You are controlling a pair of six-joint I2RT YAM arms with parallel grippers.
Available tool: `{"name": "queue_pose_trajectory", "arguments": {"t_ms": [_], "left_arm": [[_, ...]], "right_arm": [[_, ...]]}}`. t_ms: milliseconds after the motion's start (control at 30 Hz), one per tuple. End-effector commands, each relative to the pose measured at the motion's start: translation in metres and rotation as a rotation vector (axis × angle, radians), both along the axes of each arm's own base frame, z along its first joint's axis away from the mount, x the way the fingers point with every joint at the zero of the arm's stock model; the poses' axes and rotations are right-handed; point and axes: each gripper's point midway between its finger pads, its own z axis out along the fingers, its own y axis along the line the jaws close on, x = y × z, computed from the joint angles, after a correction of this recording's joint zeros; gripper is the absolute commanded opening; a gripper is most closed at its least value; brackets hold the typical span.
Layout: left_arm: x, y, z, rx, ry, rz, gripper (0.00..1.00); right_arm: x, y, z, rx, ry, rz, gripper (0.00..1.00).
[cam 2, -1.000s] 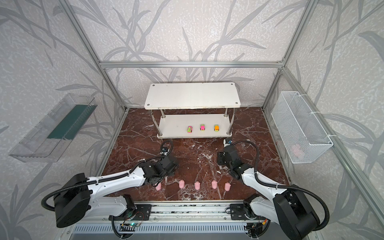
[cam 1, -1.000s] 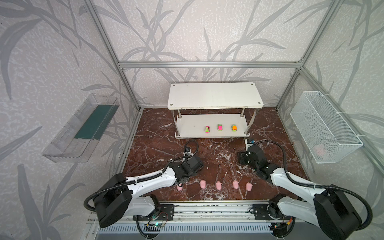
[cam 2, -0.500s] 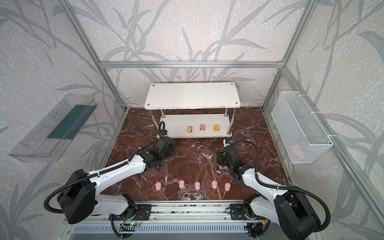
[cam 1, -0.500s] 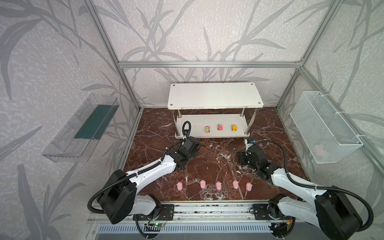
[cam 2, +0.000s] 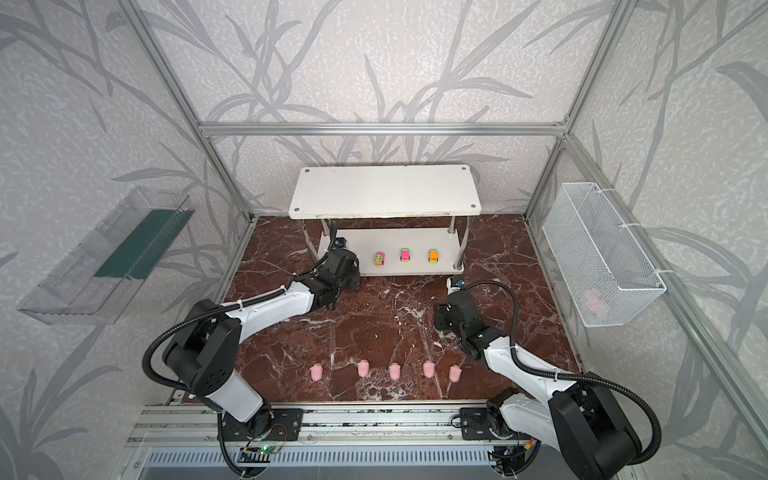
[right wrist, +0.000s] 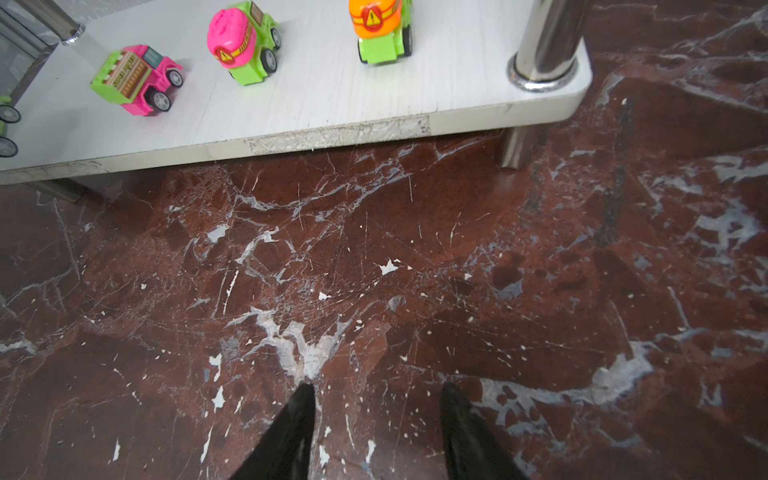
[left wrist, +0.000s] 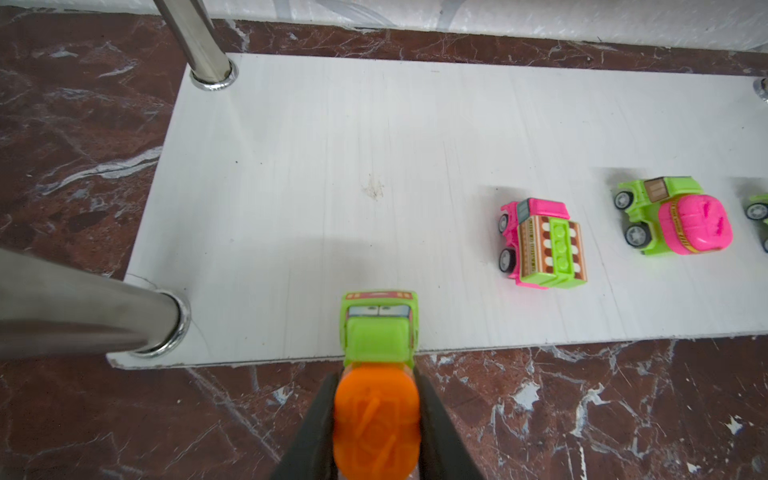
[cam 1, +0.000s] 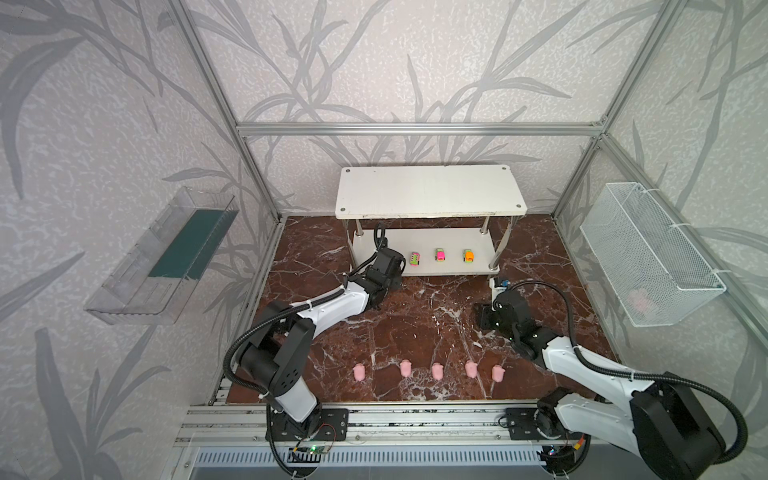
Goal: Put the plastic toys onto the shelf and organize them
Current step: 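Carry the orange-and-green car with the left gripper toward the lower shelf, then lower the car onto the lower shelf's near end and open the left gripper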
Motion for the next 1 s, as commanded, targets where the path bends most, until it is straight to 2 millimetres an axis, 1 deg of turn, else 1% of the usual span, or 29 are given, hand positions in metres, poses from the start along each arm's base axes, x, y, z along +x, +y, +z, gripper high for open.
{"name": "queue_pose_trajectory", "arguments": {"t_ms": [0, 100, 533, 800, 967], "left_arm": [[0.015, 0.002, 0.008, 0.028, -0.045, 0.01, 0.28], [0.021, 0.003, 0.004, 0.034, -0.038, 0.014, 0.28], [0.042, 0.02, 0.0, 0.064, -0.068, 0.062, 0.27], [0.05, 0.021, -0.01, 0.056, -0.058, 0.061, 0.27], [0.054, 0.022, -0.012, 0.054, -0.056, 0.062, 0.28]], "right_arm": [[0.001, -0.003, 0.003, -0.011, -0.01, -0.004, 0.5], [0.001, -0.003, 0.002, -0.015, -0.009, -0.006, 0.5], [0.001, -0.004, -0.002, -0.019, 0.0, -0.01, 0.5], [0.001, -0.005, -0.003, -0.025, 0.0, -0.015, 0.5], [0.001, -0.005, -0.005, -0.03, 0.003, -0.014, 0.5]]}}
